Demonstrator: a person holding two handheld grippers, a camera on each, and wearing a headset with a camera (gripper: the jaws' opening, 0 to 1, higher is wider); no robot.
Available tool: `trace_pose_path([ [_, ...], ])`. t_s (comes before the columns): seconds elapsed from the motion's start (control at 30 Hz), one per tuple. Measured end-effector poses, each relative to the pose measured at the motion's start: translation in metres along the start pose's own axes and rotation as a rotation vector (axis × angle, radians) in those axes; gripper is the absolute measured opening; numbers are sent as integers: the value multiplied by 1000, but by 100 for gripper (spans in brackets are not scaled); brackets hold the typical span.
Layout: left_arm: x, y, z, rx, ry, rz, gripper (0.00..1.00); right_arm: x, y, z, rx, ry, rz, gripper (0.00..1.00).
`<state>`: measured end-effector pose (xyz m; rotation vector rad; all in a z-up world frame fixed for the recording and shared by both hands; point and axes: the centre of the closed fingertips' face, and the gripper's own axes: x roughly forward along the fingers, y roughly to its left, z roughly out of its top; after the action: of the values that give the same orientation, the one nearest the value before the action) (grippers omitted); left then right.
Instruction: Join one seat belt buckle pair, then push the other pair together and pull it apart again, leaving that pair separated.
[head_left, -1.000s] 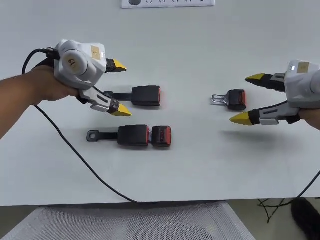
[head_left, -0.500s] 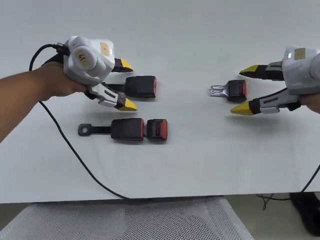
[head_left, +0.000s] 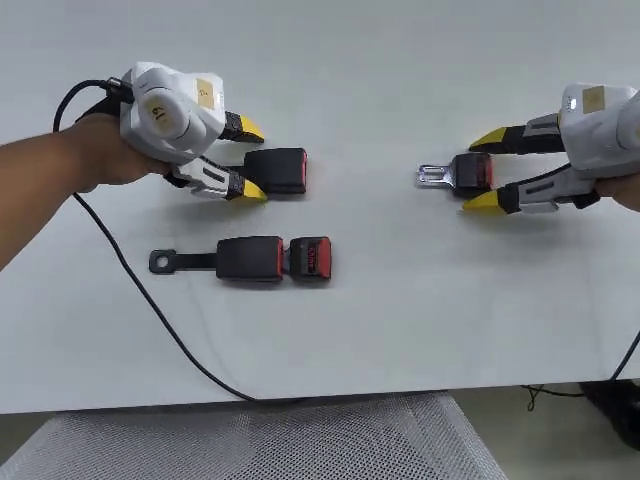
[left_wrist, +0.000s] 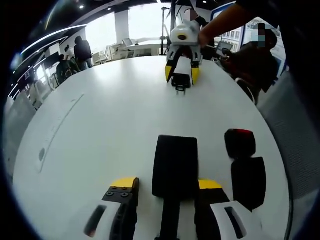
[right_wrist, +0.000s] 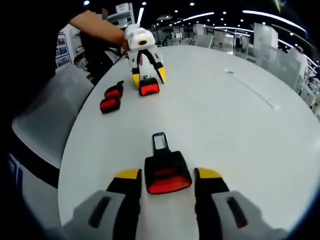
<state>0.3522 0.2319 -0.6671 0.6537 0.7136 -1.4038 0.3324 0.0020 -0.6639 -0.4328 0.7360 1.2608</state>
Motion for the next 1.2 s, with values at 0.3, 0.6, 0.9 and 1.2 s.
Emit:
trace_pose_path([
  [0.3,4,-8,3,37,-3,-22,34,-1,-3,-2,-6,-9,0,37],
  [0.6,4,-9,3,71,12,-42,33,-1,-4,-3,-8,-37,4,36],
  [0.9,3,-10,3,88,30,-61,33,4,-3,2,-3,-65,-2,36],
  [1.2,2,-9,4,97,43,-63,33,20,2,17,15,-105,-6,36],
])
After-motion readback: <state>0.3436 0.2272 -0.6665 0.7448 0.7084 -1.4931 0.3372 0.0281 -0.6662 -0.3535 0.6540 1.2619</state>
